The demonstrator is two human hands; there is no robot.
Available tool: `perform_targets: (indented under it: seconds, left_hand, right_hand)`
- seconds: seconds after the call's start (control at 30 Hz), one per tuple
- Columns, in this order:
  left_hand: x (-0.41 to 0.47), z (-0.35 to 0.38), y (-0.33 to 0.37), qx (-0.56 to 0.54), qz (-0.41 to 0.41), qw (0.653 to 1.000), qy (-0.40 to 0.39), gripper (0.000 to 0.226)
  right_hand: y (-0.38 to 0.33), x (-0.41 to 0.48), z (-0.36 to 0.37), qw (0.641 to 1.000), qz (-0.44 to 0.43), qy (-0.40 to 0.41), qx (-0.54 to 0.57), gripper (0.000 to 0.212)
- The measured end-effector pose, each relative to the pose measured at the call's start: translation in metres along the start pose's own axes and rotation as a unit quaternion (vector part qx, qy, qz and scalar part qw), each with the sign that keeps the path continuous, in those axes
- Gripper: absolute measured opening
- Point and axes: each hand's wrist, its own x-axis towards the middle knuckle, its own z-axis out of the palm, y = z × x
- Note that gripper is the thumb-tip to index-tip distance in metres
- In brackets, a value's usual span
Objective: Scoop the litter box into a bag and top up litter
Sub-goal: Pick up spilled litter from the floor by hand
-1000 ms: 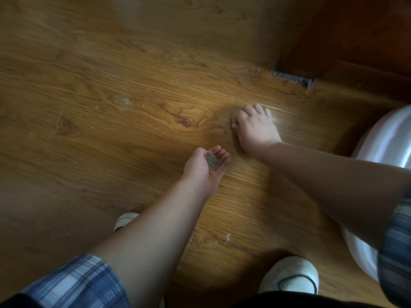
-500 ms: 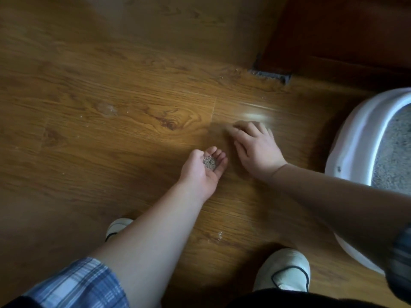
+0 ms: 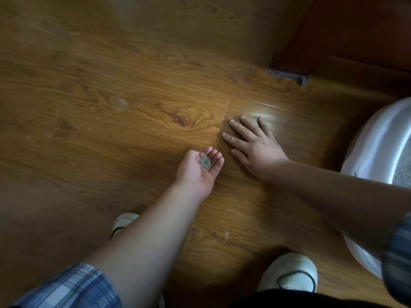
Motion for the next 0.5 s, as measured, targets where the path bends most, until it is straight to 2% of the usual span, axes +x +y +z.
perform_targets:
  seconds: [0.1, 0.2, 0.3, 0.5]
  left_hand:
    - [-0.001, -0.001, 0.003, -0.009, 0.006, 1.0, 0.004, 0.028]
    - [-0.001, -0.001, 0.004, -0.01, 0.006, 1.0, 0.012, 0.029]
    - [0.0, 0.001, 0.005, -0.003, 0.004, 1.0, 0.021, 0.029]
    - [0.001, -0.001, 0.009, -0.002, 0.012, 1.0, 0.02, 0.028]
  right_hand:
    - [0.003, 0.004, -0.004, 0.992, 0.052, 0.065, 0.099, 0.059]
    - [0.001, 0.015, -0.003, 0.993, 0.044, 0.067, 0.09, 0.061]
    - [0.0, 0.028, 0.0, 0.993, 0.007, 0.076, 0.091, 0.051]
    - [0.001, 0.043, 0.0, 0.988, 0.005, 0.12, 0.099, 0.021]
